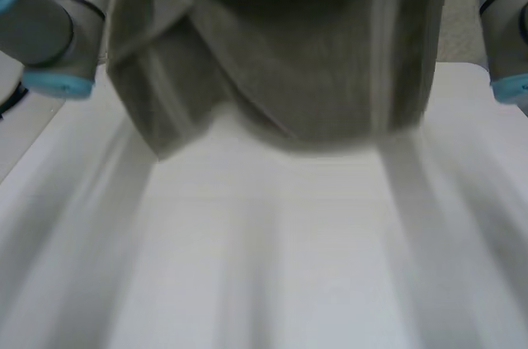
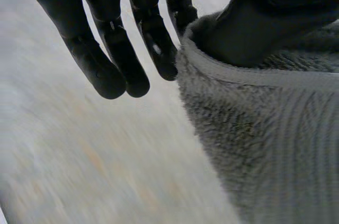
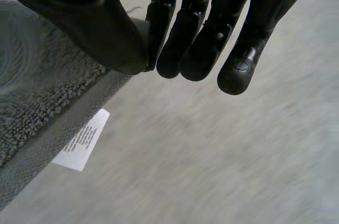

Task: Fold the towel.

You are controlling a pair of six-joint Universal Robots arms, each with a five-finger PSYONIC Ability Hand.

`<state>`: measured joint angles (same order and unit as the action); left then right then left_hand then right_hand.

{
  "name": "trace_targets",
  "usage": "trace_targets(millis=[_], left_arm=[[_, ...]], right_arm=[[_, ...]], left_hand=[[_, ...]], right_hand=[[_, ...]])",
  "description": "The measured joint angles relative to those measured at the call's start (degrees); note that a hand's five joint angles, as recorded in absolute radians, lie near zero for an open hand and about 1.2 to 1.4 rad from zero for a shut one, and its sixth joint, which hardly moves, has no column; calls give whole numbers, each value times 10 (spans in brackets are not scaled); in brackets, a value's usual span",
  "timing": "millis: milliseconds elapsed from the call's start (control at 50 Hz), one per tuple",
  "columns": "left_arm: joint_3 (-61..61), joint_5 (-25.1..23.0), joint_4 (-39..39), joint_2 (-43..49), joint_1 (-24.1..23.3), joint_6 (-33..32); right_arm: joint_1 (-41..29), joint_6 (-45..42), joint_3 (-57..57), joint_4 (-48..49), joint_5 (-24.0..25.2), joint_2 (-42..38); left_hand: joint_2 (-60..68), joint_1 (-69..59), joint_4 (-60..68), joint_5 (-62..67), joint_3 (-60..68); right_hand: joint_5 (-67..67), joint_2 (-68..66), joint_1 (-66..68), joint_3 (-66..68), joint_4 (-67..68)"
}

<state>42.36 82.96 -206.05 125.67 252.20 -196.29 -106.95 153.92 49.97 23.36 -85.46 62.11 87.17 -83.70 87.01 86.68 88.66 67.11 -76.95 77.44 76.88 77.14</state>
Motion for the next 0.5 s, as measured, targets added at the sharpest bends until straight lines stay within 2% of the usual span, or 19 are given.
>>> trace_targets(millis=[80,140,260,360,500], left_arm=[[28,-3,-26,-36,5,66],[59,-10,-21,-49,7,81],[178,-52,8,-67,13,80],[298,-103,34,-82,19,44],[441,-160,100,-94,26,-90]], right_arm=[[1,16,46,47,2,36],[2,20,73,44,17,46],[10,18,141,-14,75,53],[37,6,197,-106,127,54],[100,-40,301,-211,183,66]], left_hand=[[0,0,0,1,0],[0,0,0,1,0],[0,-2,0,1,0],[0,-2,0,1,1],[0,-2,0,1,1]], right_hand=[[0,0,0,0,0],[0,0,0,0,0],[0,0,0,0,0],[0,0,0,0,0],[0,0,0,0,0]])
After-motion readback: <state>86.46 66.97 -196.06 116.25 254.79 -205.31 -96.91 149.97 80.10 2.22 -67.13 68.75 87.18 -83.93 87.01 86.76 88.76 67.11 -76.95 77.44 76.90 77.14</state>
